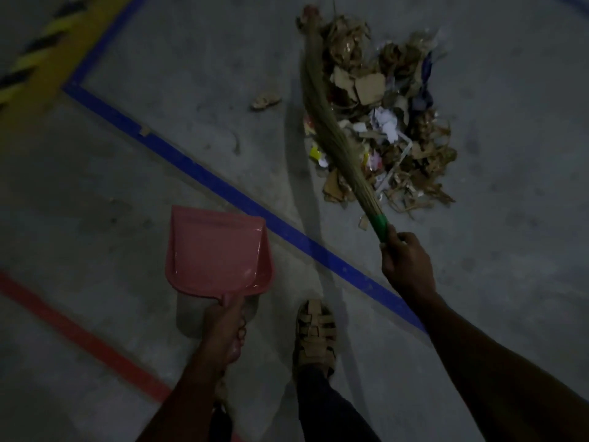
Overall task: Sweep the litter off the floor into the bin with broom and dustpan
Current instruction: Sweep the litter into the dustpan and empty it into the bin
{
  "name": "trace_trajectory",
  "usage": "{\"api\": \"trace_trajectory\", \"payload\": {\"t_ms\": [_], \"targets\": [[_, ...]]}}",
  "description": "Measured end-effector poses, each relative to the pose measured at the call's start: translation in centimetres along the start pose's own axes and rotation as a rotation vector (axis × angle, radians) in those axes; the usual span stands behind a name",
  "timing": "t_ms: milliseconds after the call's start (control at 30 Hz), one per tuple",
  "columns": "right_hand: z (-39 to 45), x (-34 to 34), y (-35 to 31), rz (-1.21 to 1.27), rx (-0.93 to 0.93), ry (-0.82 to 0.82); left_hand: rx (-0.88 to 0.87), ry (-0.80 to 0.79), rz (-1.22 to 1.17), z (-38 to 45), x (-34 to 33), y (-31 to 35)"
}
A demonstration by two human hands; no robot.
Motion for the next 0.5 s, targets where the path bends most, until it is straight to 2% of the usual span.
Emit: {"api": "trace_trajectory", "payload": {"t_ms": [200, 367, 500], "targets": [[5.8, 0.2, -4.8, 0.010, 0.129, 0.040, -0.136, -0.005, -0.124, 1.0, -2.4, 5.9], [9.7, -1.9, -13.4, 0.096, 0.266, 0.024, -0.148, 0.021, -0.147, 3.2, -0.2, 9.5], [11.9, -4.3, -21.2, 0.128, 0.359, -0.052, -0.114, 0.048, -0.171, 5.0, 3.4, 11.2]]}}
Point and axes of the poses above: each hand's wrist, its own z-axis towards the middle knuckle, its own x-axis out of the back of the hand, y = z × x, the point moved 1 cm from there along z, towards the middle knuckle, and after that the axes turned 7 degrees about -z, right-handed, at the moved point
